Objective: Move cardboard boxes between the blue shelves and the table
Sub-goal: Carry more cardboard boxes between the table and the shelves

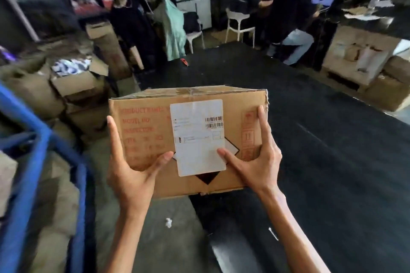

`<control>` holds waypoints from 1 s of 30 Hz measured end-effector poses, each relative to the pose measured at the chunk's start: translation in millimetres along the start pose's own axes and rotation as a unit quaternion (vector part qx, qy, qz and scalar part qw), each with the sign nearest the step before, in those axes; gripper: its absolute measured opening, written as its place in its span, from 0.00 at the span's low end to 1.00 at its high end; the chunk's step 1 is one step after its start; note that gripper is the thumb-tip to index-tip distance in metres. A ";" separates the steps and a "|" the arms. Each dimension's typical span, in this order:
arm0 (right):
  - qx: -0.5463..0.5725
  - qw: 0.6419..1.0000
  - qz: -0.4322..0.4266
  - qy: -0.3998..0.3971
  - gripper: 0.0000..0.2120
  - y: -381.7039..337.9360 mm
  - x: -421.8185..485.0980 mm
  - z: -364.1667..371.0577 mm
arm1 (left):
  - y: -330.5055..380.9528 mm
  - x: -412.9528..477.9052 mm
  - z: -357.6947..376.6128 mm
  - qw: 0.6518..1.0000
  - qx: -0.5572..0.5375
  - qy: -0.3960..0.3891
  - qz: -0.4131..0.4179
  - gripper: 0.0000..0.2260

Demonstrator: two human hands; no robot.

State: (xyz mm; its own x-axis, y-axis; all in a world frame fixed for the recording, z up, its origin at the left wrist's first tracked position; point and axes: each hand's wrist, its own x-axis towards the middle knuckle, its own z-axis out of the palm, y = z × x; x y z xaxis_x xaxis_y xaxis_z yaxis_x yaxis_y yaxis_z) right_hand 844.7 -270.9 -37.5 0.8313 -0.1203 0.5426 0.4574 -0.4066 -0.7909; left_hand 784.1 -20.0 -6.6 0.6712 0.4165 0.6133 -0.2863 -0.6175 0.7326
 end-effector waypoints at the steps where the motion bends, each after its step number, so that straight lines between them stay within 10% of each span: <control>1: 0.020 1.000 -0.011 -0.020 0.56 -11.9 0.4 18.1 | -3.3 0.7 -22.2 0.999 0.019 0.026 -0.005 0.55; 16: 0.277 0.902 -0.174 -0.283 0.55 -213.0 -105.7 130.4 | 77.5 -128.5 -286.9 0.900 0.232 0.365 -0.050 0.55; 30: 0.417 0.805 -0.226 -0.358 0.50 -317.4 -168.6 164.3 | 138.0 -209.0 -352.8 0.755 0.396 0.521 -0.044 0.55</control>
State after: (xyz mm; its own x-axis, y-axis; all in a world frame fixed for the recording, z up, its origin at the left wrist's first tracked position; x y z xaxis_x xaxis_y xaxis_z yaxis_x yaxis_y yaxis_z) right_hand 611.3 27.3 75.5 0.3529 0.5428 0.7621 0.5694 0.5218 -0.6352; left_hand 363.1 43.1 70.5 -0.3573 0.5233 0.7737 0.5036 -0.5897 0.6314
